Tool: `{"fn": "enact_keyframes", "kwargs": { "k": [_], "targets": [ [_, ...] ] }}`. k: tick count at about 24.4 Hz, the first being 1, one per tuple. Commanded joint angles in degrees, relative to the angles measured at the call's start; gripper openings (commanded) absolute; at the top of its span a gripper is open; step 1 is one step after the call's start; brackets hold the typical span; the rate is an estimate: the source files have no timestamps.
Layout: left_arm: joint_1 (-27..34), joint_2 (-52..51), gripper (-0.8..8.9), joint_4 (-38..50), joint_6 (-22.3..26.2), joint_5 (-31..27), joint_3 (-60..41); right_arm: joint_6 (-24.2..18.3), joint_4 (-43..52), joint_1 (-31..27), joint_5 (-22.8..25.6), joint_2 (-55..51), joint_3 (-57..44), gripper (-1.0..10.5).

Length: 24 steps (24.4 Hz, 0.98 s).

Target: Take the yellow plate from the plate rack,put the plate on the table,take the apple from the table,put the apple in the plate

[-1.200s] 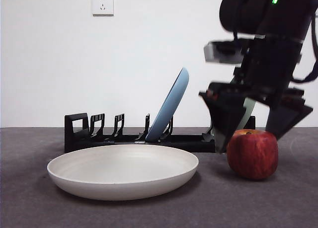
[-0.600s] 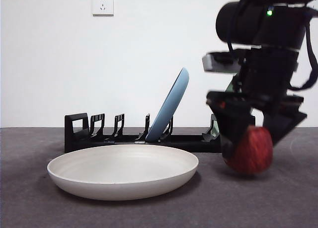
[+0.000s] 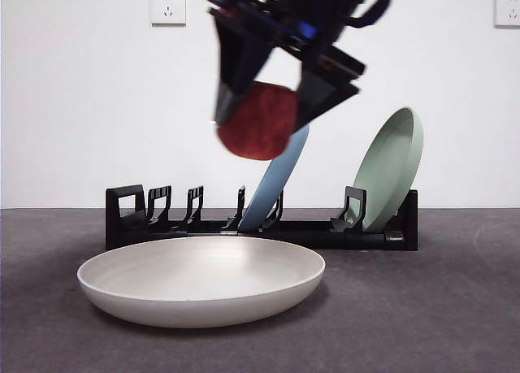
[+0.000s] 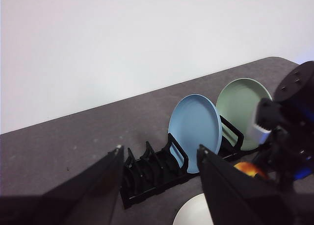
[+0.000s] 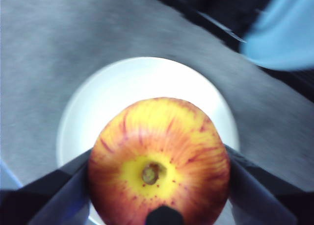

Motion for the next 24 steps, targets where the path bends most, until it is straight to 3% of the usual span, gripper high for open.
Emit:
{"fn": "enact_keyframes", "kwargs": {
  "k": [1, 13, 15, 20, 24],
  "targets": [
    [0.15, -0.13, 2.51, 0.20, -0.31, -0.11, -0.24, 0.39, 0.22, 1.18, 0.04, 3.74, 1.62, -0.1],
    [0.15, -0.13, 2.51, -2.40, -0.37, -0.11, -0.24, -0.35, 0.24, 4.11, 1.60, 19.39, 4.13, 0.0],
    [0.15, -0.13, 2.51, -2.84, -0.37, -0.11, -0.24, -0.37, 0.24, 4.11, 1.51, 19.39, 4.13, 0.7],
    [0.15, -0.13, 2.51, -3.61, -0.44, -0.11, -0.24, -0.33, 0.04, 4.26, 1.66, 19.39, 4.13, 4.1],
    [0.15, -0.13, 2.51, -4.04, -0.46, -0.09, -0.24, -0.33, 0.07, 4.44, 1.46, 19.39, 4.13, 4.9]
  ]
}}
